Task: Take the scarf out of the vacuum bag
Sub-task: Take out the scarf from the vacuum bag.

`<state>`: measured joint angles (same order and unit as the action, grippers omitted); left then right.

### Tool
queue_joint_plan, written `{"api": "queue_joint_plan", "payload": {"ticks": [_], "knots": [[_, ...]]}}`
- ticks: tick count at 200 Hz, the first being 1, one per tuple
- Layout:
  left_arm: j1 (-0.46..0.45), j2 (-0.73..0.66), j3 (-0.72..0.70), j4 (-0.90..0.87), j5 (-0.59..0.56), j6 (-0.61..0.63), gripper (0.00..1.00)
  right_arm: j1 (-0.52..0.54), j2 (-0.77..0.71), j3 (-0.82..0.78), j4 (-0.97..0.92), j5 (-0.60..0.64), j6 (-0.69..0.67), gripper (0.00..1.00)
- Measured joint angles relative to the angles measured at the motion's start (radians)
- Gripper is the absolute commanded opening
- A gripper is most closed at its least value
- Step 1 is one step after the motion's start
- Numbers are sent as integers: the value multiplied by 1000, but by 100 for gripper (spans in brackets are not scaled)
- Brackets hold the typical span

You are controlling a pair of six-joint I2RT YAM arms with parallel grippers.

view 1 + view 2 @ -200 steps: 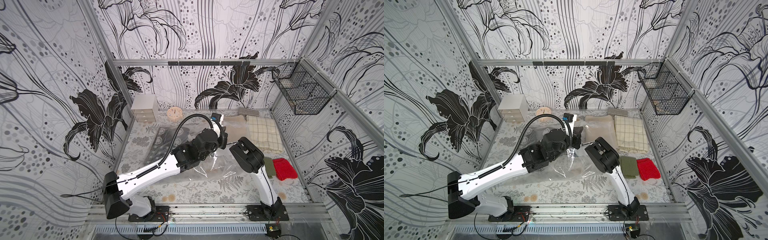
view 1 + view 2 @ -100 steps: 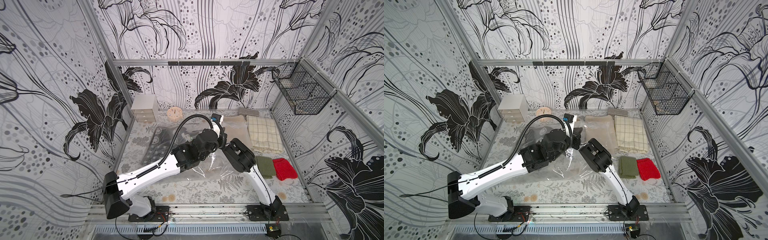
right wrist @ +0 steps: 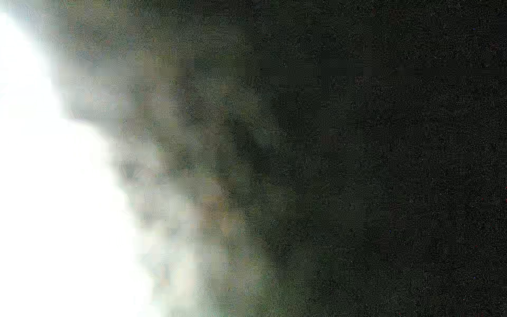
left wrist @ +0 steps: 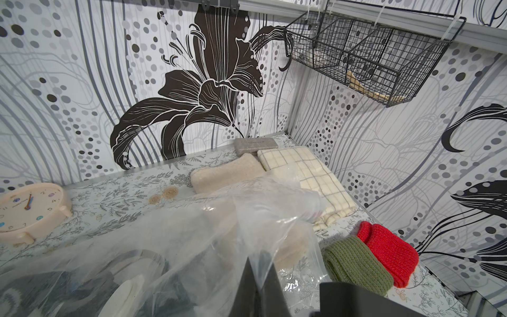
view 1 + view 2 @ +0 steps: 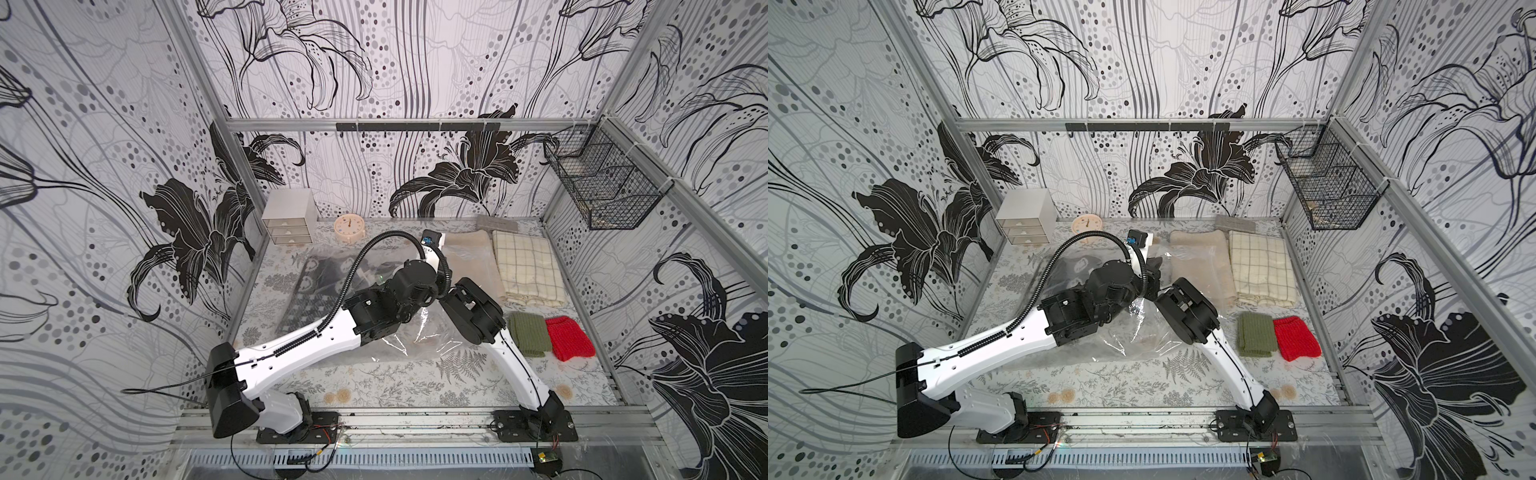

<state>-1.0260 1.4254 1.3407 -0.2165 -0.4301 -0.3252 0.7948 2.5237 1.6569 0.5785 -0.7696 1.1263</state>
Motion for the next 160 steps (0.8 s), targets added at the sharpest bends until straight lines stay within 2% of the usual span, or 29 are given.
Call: {"api": "queue_joint_plan", "payload": {"ticks": [38, 72, 103, 160], "knots": [[-35, 0, -22, 5, -128, 13, 0, 1, -41, -26, -128, -65, -138, 0], [-42, 0, -63, 34, -180, 19, 0, 2, -100, -96, -222, -80, -231, 0], [-42, 0, -90, 37, -209, 18, 0, -4, -149, -178, -224, -84, -240, 0], [-42, 0, -100, 35, -217, 7, 0, -37, -181, -269, -117, -117, -159, 0]]}}
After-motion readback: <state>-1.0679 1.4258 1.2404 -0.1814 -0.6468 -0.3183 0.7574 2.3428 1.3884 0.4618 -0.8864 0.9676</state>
